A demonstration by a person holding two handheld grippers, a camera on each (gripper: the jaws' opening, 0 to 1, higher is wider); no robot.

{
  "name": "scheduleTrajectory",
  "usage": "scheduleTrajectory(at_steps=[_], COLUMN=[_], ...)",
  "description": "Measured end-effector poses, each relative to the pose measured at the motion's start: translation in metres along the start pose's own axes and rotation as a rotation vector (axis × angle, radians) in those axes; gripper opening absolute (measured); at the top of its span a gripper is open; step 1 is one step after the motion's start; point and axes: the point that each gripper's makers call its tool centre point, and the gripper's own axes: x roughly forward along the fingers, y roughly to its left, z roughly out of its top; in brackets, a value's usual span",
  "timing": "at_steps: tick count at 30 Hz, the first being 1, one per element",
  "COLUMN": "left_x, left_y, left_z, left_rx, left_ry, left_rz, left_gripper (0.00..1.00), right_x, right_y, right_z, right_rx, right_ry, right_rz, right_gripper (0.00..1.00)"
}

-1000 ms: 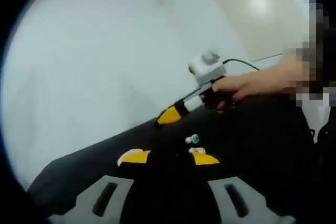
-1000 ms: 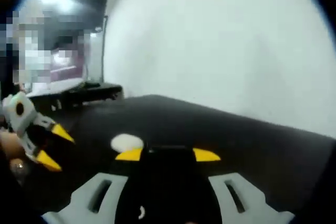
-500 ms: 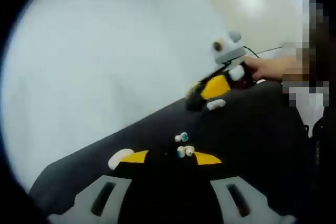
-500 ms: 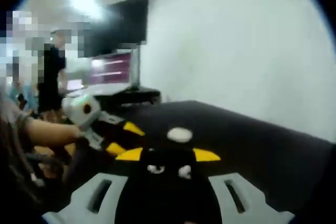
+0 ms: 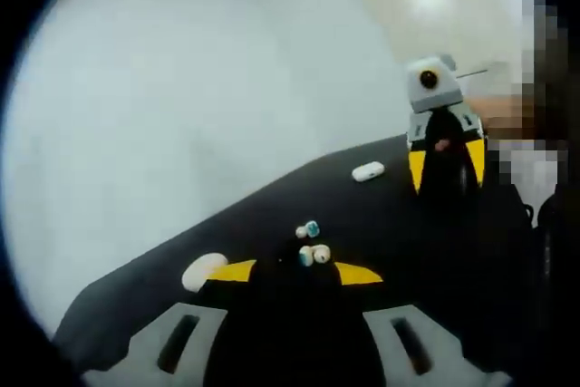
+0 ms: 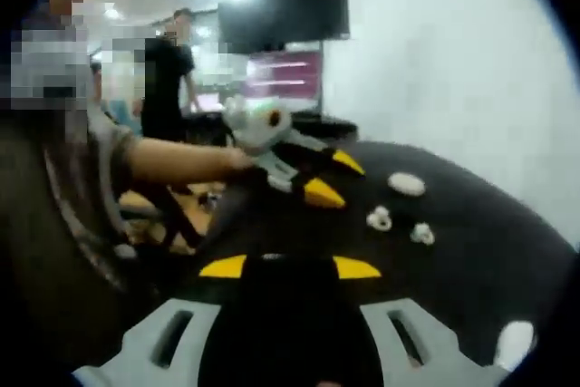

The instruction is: Pick up three earphones and place each one into its charging case using tactile feedback, ensure that each earphone is properly inserted and securely positioned inside the case.

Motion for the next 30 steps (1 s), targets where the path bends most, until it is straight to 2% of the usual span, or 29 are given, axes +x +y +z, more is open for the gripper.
scheduleTrajectory(at_steps=[3, 6, 8, 9, 10, 13, 18, 22, 24, 25, 26, 28, 30], left_x=[0.0, 0.001, 0.001, 0.001, 0.001, 0.002, 0.002, 0.003, 0.003, 0.003, 0.003, 0.003, 0.003], left_y=[-0.001, -0.002, -0.003, -0.003, -0.003, -0.004, -0.003, -0.003, -0.003, -0.003, -0.003, -0.004, -0.004], left_z=[-0.001, 0.0, 0.0, 0.0, 0.0, -0.001, -0.003, -0.003, -0.003, -0.003, -0.003, -0.003, -0.004], left_rx=[0.004, 0.008, 0.01, 0.01, 0.011, 0.02, 0.024, 0.025, 0.025, 0.026, 0.027, 0.029, 0.03], left_ry=[0.005, 0.005, 0.005, 0.006, 0.009, 0.018, 0.02, 0.02, 0.021, 0.022, 0.023, 0.026, 0.026], left_rz=[-0.004, -0.006, -0.007, -0.006, -0.006, -0.004, -0.009, -0.011, -0.012, -0.012, -0.012, -0.014, -0.017], left_gripper=[0.29, 0.29, 0.29, 0.29, 0.29, 0.29, 0.29, 0.29, 0.29, 0.29, 0.29, 0.29, 0.29], right_x=[-0.003, -0.009, -0.012, -0.017, -0.017, -0.027, -0.041, -0.054, -0.061, -0.068, -0.073, -0.078, -0.075], right_y=[-0.003, -0.001, 0.0, -0.012, -0.016, -0.017, -0.025, -0.047, -0.06, -0.076, -0.085, -0.09, -0.08], right_z=[-0.004, -0.013, -0.023, -0.03, -0.023, -0.028, -0.032, -0.036, -0.041, -0.044, -0.045, -0.045, -0.032], right_rx=[-0.029, -0.066, -0.13, -0.178, -0.155, -0.164, -0.106, -0.034, 0.026, 0.082, 0.112, 0.16, 0.233], right_ry=[0.014, 0.066, 0.124, 0.154, 0.092, 0.109, 0.086, 0.056, 0.043, 0.03, 0.02, -0.01, -0.095], right_rz=[0.022, 0.042, 0.02, -0.01, -0.039, -0.062, -0.122, -0.232, -0.293, -0.366, -0.406, -0.421, -0.354], right_gripper=[0.36, 0.36, 0.36, 0.36, 0.39, 0.41, 0.41, 0.4, 0.36, 0.36, 0.35, 0.34, 0.34])
